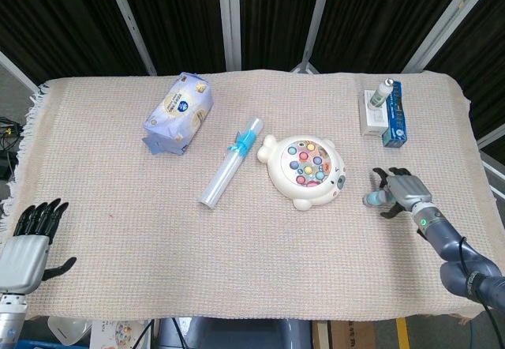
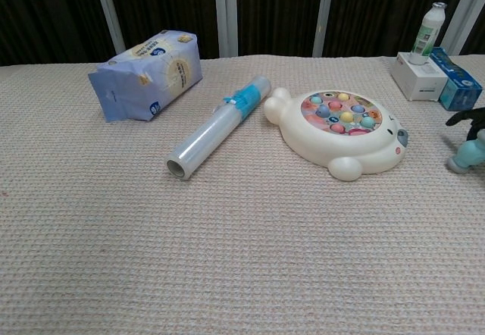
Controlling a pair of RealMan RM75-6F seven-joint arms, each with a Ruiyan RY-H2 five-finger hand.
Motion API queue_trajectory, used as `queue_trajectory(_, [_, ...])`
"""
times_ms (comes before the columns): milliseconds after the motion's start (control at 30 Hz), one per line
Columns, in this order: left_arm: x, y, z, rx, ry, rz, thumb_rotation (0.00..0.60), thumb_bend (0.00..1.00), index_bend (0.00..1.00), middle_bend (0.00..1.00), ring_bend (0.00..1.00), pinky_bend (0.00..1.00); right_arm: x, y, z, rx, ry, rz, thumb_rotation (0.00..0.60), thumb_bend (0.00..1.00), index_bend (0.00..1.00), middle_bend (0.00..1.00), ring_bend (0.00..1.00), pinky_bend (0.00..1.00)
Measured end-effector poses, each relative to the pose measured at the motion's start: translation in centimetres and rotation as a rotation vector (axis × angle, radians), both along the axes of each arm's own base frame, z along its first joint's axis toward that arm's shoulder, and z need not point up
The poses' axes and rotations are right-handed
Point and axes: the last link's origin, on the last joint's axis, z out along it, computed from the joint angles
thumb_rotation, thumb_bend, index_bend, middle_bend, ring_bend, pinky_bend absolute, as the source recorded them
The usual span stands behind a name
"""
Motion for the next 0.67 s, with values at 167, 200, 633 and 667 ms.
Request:
queue_trajectory(167, [-0.2,0.0,0.2,0.011,-0.009,0.002,0.6,0.16,0.0,0.0,0.0,0.0,0.4,0.8,0.7,-0.057,-0.051,0.01,0.6,0.2,0.0,0.01,0.0,0.0])
queue_trajectory(200, [-0.2,0.0,0.2,0.014,-0.01,0.003,0.6,0.16,0.0,0.0,0.0,0.0,0.5,1.1,1.0,-0.081,-0.07,0.015,0.6,0.2,0.0,0.01,0.0,0.0])
queue_trajectory(633, [-1.2,-0.4,0.5,0.047,-0.031,0.02,0.6,0.16,0.0,0.0,0.0,0.0,0.3,8.9,5.9,-0.459,-0.297,0.187,0.6,0.2,0.0,0.01,0.0,0.0])
queue_trajectory(667, [-1.2,-0.4,0.5,0.048,-0.033,0.019,0.6,0.16,0.0,0.0,0.0,0.0,0.1,9.9,6.1,-0.483,-0.3,0.194,0.6,0.2,0.0,0.01,0.0,0.0])
